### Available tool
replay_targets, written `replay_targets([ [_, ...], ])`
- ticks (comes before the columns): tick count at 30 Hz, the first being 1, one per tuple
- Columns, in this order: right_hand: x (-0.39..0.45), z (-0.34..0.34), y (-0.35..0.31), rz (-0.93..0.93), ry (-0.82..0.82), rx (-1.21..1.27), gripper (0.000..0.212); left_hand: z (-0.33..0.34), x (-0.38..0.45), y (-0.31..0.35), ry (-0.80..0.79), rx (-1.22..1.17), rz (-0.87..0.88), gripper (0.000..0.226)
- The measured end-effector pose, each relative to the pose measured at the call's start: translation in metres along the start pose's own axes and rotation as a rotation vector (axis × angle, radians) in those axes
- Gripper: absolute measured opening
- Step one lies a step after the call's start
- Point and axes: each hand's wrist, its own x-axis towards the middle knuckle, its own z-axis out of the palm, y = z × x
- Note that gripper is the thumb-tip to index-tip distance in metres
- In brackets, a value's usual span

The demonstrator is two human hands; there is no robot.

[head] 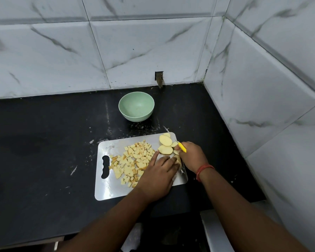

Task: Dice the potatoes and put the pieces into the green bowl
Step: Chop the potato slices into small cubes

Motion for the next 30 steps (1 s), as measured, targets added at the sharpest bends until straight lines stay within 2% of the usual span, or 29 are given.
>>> replay_targets([
  [5, -0.01, -0.004, 0.002, 0.067, 0.154, 0.128, 0.011, 0.001, -0.003, 0.0, -0.002, -0.01, -0.003, 0.042],
  [9, -0.026, 0.007, 0.004, 0.14, 0.041, 0.151, 0.009, 0.002, -0.002, -0.001, -0.013, -0.009, 0.001, 0.045],
  [16, -0.031, 0.019, -0.004, 0.132, 0.015, 0.24, 0.006, 0.003, -0.011, -0.007, 0.033, 0.002, -0.006, 0.041],
  [25, -0.031, 0.019, -0.003, 0.034, 0.081, 0.012, 0.002, 0.003, -0.009, -0.007, 0.04, 0.02, 0.012, 0.036],
  [30, -0.04, 0.017, 0.005, 0.025, 0.09, -0.063, 0.008, 0.001, -0.008, -0.012, 0.037, 0.012, -0.015, 0.032],
])
